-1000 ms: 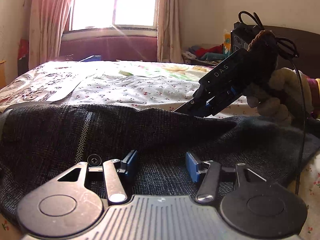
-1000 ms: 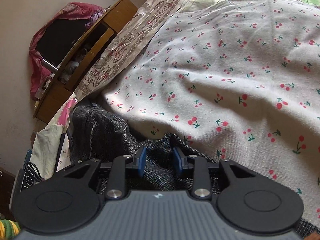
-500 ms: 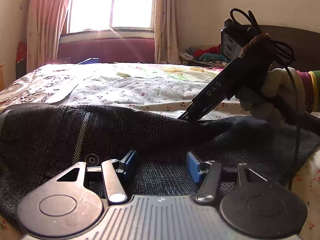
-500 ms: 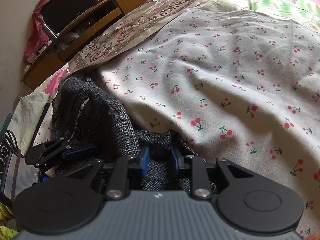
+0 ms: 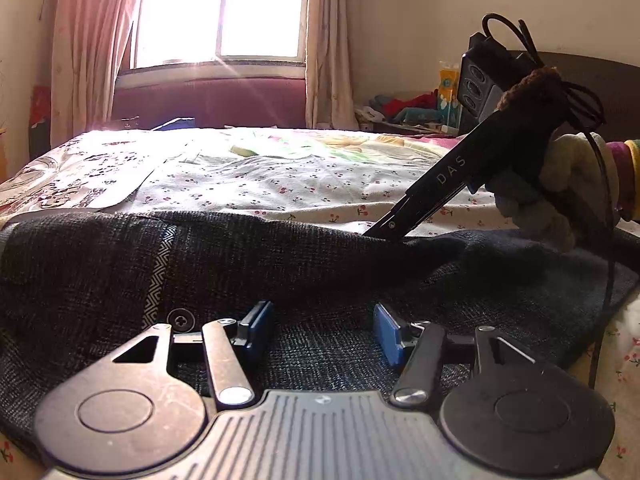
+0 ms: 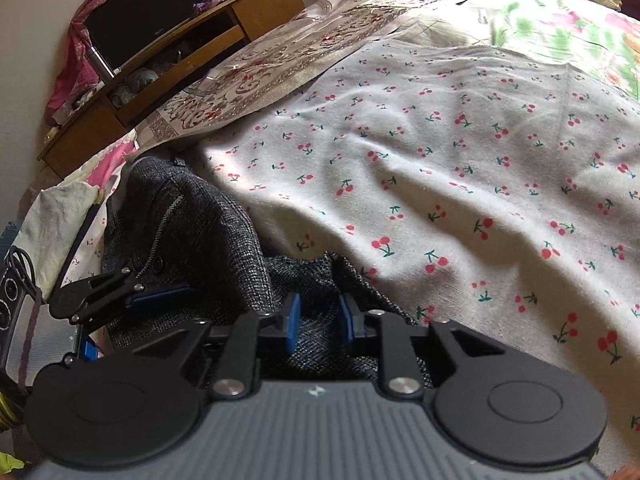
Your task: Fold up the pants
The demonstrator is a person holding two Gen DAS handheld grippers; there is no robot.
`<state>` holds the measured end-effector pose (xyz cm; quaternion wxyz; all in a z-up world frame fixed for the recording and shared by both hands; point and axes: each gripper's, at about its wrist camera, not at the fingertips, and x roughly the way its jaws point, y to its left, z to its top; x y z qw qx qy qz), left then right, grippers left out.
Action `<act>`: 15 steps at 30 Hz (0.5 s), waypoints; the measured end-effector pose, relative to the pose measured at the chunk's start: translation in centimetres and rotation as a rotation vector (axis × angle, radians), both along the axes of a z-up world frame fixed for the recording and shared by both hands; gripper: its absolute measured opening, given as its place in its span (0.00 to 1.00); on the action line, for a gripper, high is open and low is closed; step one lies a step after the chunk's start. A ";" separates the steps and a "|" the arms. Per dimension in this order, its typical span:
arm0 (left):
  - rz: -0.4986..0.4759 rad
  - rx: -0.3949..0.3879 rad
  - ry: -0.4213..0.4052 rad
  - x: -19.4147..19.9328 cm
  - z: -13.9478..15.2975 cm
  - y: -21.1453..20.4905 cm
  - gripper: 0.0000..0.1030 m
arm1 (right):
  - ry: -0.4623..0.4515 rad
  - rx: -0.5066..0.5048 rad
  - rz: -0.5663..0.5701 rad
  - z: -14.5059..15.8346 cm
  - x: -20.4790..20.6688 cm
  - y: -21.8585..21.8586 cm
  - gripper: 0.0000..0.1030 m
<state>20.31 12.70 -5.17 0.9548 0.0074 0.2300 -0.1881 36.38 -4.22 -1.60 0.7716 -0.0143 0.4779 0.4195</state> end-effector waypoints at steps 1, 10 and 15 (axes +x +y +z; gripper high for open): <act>-0.001 0.004 0.000 0.0 0.0 -0.1 0.67 | -0.002 -0.002 -0.001 -0.1 0.3 0.2 0.29; -0.004 0.016 0.001 0.2 0.0 -0.5 0.67 | 0.059 -0.018 0.105 -0.4 1.8 1.2 0.32; -0.005 0.009 -0.003 0.1 -0.1 -0.4 0.67 | 0.130 0.026 0.130 -0.8 1.7 0.5 0.22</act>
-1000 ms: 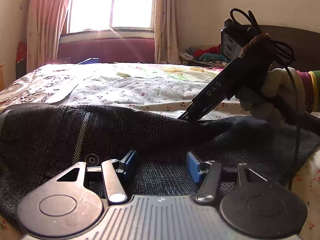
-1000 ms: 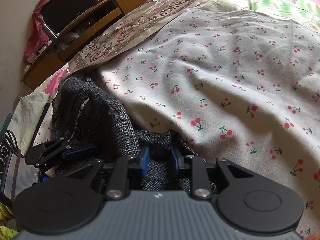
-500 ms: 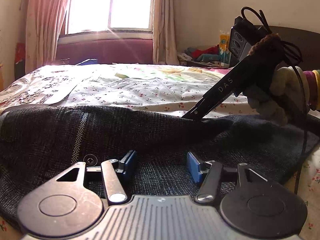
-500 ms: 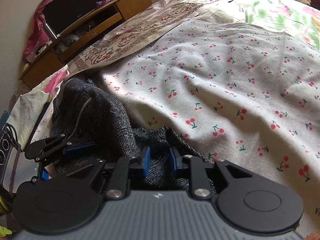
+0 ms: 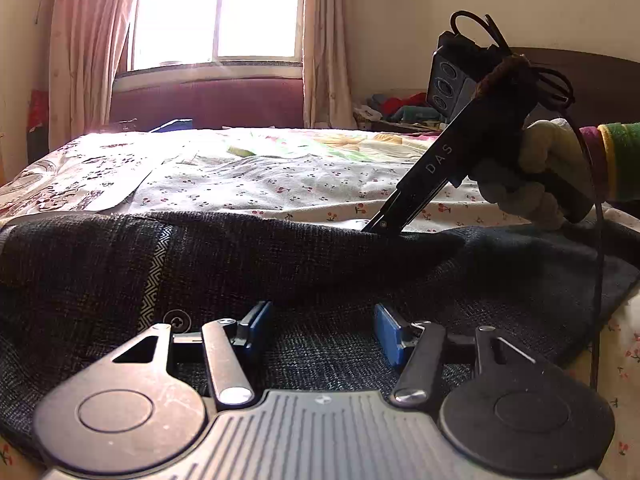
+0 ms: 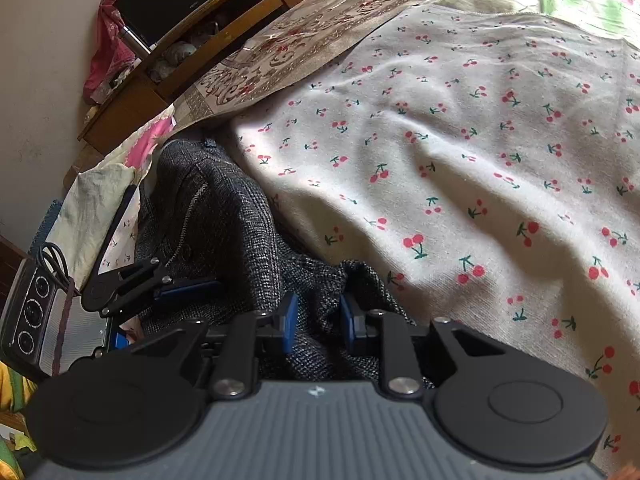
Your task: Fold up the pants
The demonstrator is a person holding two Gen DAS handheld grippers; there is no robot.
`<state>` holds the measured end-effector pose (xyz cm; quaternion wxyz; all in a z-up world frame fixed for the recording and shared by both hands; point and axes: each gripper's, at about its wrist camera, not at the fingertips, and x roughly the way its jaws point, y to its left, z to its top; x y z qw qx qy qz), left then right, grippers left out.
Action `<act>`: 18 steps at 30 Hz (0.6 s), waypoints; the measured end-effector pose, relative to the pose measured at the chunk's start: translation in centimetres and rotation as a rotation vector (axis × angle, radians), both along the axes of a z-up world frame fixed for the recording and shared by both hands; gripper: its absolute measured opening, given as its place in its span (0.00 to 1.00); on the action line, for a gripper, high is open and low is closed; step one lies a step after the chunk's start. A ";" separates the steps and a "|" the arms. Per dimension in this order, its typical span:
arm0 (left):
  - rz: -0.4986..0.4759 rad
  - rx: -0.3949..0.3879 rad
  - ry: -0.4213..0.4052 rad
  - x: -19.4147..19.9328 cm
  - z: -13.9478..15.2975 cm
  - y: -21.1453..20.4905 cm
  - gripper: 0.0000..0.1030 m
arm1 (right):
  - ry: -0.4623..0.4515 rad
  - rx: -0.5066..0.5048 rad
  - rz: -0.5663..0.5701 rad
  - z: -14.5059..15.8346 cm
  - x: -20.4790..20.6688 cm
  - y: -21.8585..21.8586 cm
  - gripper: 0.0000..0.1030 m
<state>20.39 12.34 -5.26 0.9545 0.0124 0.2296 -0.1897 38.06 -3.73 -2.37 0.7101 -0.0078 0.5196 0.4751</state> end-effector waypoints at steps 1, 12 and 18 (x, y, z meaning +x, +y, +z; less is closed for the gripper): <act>0.000 0.000 0.001 0.0 0.0 0.0 0.67 | 0.011 0.005 -0.012 -0.4 0.1 0.0 0.21; 0.013 -0.002 -0.030 -0.3 0.5 0.0 0.67 | 0.020 0.345 -0.434 1.8 -0.1 -3.7 0.07; 0.061 0.104 0.019 0.5 -0.2 -1.1 0.68 | 0.191 0.300 -0.617 -4.9 2.9 -3.4 0.07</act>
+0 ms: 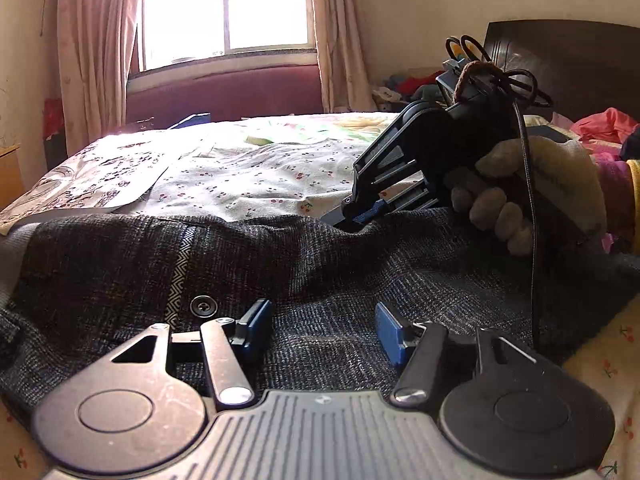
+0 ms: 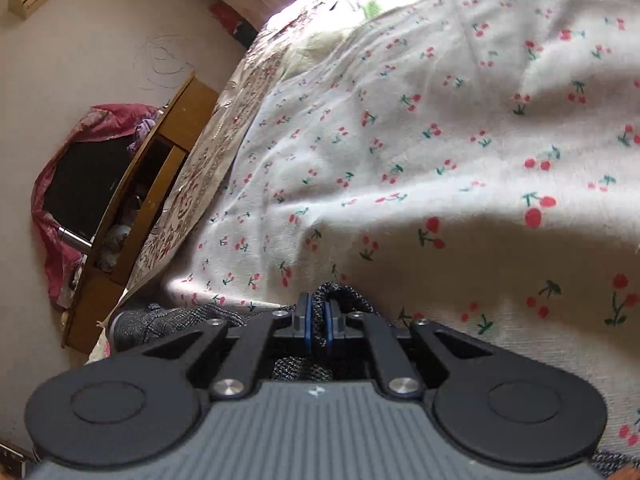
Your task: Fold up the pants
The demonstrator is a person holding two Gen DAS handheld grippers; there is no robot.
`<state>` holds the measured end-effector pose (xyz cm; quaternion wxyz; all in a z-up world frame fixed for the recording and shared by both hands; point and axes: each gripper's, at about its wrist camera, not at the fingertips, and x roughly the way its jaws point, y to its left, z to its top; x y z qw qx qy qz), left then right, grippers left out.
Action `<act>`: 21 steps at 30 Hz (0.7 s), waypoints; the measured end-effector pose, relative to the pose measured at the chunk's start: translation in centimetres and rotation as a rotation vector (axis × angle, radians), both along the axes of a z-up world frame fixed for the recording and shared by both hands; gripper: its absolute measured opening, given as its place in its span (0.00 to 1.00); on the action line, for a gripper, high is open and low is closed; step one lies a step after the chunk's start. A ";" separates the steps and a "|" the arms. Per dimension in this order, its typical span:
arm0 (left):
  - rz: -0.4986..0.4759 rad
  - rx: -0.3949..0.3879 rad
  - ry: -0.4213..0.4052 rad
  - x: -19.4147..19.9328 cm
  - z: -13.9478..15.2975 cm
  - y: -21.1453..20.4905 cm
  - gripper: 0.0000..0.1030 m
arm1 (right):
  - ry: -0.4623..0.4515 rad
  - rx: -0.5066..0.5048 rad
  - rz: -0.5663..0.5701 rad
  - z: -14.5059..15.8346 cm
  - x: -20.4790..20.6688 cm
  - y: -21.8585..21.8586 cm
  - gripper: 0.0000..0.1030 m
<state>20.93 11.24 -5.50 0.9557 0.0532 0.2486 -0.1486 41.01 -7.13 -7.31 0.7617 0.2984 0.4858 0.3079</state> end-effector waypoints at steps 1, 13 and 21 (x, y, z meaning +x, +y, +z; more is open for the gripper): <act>0.000 0.000 0.006 0.0 0.2 0.0 0.68 | -0.012 0.036 -0.006 0.6 -0.4 -0.7 0.07; 0.061 0.106 0.068 -3.3 3.0 -1.0 0.68 | -0.050 -0.158 -0.445 3.6 -15.1 -15.9 0.00; -0.054 0.128 0.044 -6.8 4.8 -6.5 0.68 | -0.035 -0.102 -0.757 5.2 -32.2 -25.6 0.12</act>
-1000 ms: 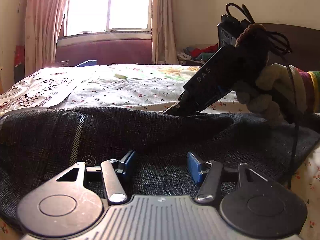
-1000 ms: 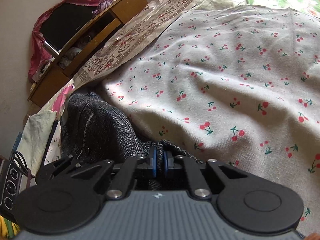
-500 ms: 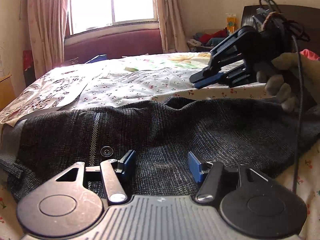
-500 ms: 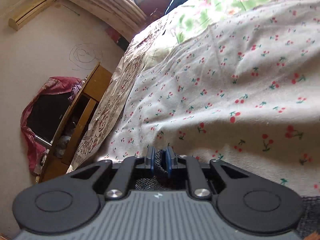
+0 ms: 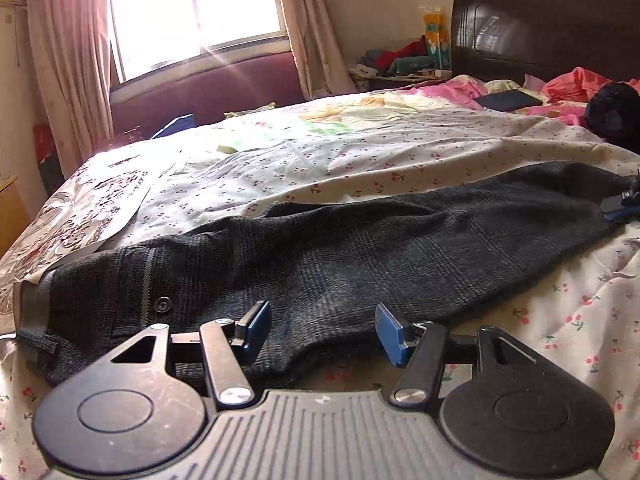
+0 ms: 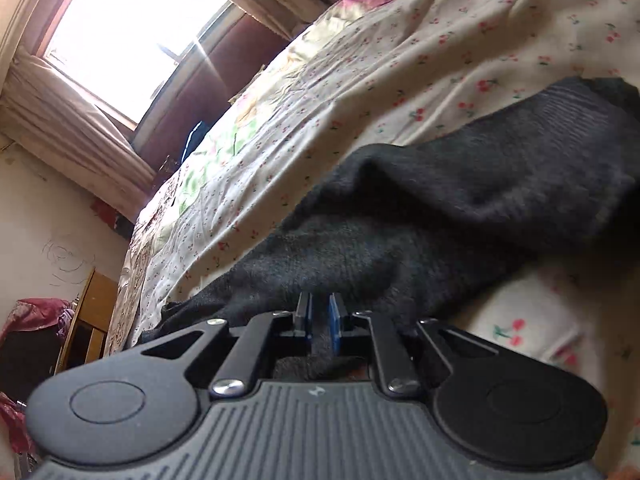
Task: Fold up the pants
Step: 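Grasp the pant leg end with the right gripper and fold it over the pants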
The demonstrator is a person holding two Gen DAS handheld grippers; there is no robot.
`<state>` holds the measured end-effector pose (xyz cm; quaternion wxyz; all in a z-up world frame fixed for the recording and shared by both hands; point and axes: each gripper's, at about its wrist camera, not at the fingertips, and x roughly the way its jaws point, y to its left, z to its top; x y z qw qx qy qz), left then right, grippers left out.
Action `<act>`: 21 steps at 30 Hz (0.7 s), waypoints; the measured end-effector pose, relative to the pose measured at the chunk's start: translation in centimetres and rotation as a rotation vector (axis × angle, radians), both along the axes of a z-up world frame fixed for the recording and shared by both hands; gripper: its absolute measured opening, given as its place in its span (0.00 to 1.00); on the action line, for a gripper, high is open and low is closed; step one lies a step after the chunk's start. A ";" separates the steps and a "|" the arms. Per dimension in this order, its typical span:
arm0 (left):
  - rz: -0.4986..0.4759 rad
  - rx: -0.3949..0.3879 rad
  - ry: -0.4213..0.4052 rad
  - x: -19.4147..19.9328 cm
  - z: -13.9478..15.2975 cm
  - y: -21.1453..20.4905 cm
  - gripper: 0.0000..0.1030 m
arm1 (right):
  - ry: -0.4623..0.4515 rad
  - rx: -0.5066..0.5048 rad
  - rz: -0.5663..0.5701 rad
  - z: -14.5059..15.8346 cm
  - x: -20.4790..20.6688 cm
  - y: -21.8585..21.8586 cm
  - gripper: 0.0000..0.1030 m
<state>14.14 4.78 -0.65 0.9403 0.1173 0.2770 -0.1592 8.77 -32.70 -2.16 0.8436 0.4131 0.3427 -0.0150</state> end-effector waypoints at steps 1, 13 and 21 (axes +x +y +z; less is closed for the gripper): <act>-0.020 0.001 0.007 -0.1 0.0 -1.1 0.68 | 0.007 0.019 -0.043 -0.3 -1.7 -1.0 0.13; -0.221 0.033 0.018 -2.6 2.0 -11.8 0.68 | -0.276 0.385 -0.488 -3.9 -6.3 -8.2 0.71; -0.275 0.062 -0.008 -2.9 3.1 -14.0 0.68 | -0.250 0.351 -0.589 -2.6 -1.6 -13.6 0.05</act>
